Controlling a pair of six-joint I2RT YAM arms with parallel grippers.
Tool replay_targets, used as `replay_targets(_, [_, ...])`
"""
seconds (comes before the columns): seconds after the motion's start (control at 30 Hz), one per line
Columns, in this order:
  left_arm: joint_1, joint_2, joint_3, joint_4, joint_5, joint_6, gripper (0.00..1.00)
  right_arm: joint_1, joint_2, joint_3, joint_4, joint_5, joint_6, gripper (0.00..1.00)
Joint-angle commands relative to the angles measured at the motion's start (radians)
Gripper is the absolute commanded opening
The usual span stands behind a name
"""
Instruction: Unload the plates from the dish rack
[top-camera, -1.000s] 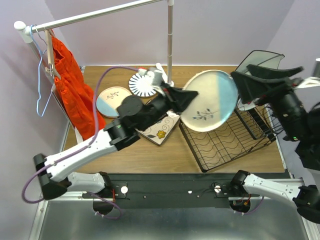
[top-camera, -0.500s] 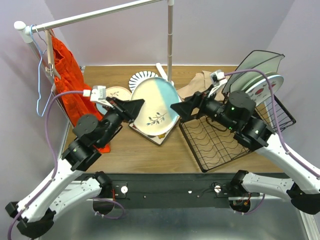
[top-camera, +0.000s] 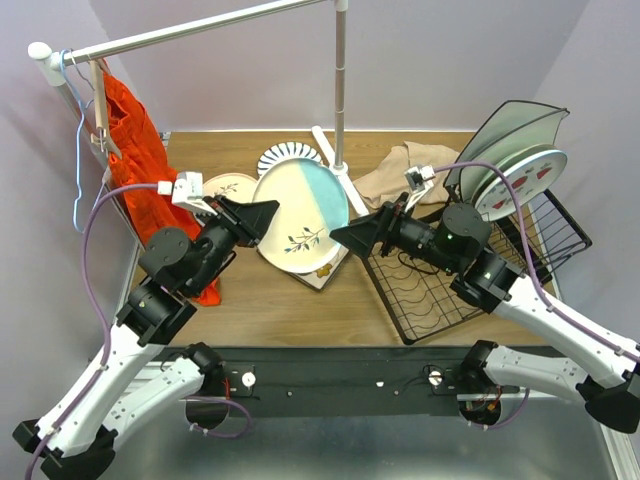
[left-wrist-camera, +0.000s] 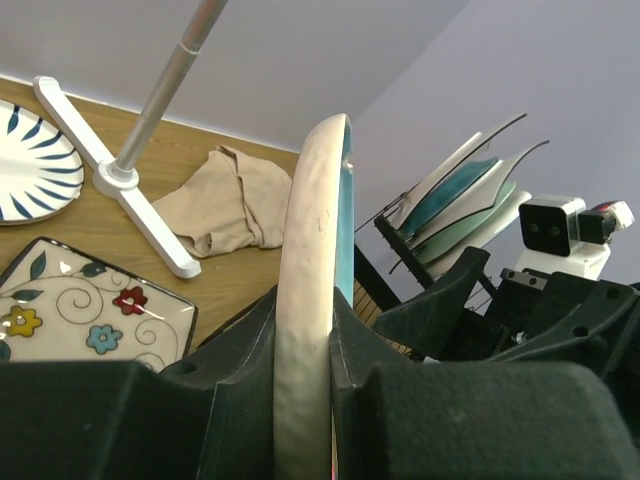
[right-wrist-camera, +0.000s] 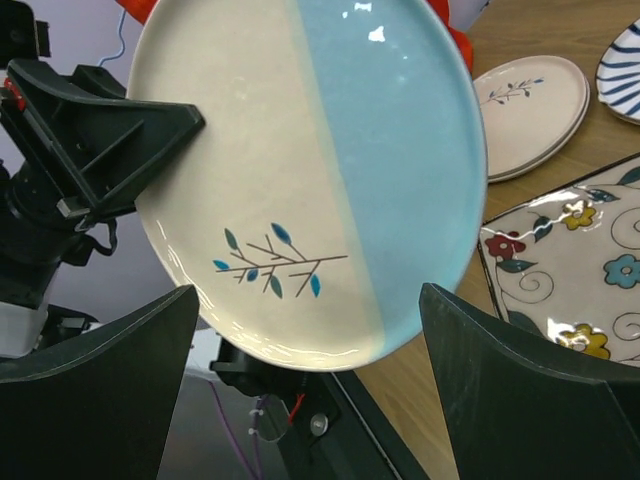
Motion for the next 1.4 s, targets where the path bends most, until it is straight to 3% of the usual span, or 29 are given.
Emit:
replay_targets(0.0, [0.098,0.021,0.046,0.177,0.191,-0.074,0.00,0.001,-0.030,-0.061,0.107,0.016,0.074,1.00])
replay_targets(0.13, [0.212,0.047,0.034,0.243,0.369,-0.114,0.00,0.001,-0.056,-0.090,0.110,0.059,0.077,1.00])
replay_targets(0.27, [0.302,0.056,0.029,0.275,0.455,-0.137,0.00,-0.001,-0.096,-0.131,0.110,0.156,0.116,1.00])
replay_targets(0.43, [0.388,0.085,0.000,0.370,0.611,-0.218,0.00,-0.001,-0.076,-0.137,0.142,0.153,0.139,1.00])
replay_targets(0.67, [0.404,0.099,-0.073,0.521,0.715,-0.349,0.00,-0.013,-0.022,-0.165,0.318,0.027,0.178,1.00])
replay_targets(0.9, [0.407,0.094,-0.136,0.619,0.762,-0.435,0.00,-0.022,-0.024,-0.231,0.481,0.012,0.206,0.97])
replay_targets(1.03, [0.410,0.093,-0.178,0.670,0.771,-0.482,0.00,-0.027,-0.007,-0.254,0.559,-0.007,0.251,0.87])
replay_targets(1.37, [0.431,0.110,-0.233,0.737,0.781,-0.545,0.00,-0.030,0.008,-0.286,0.607,-0.027,0.310,0.49])
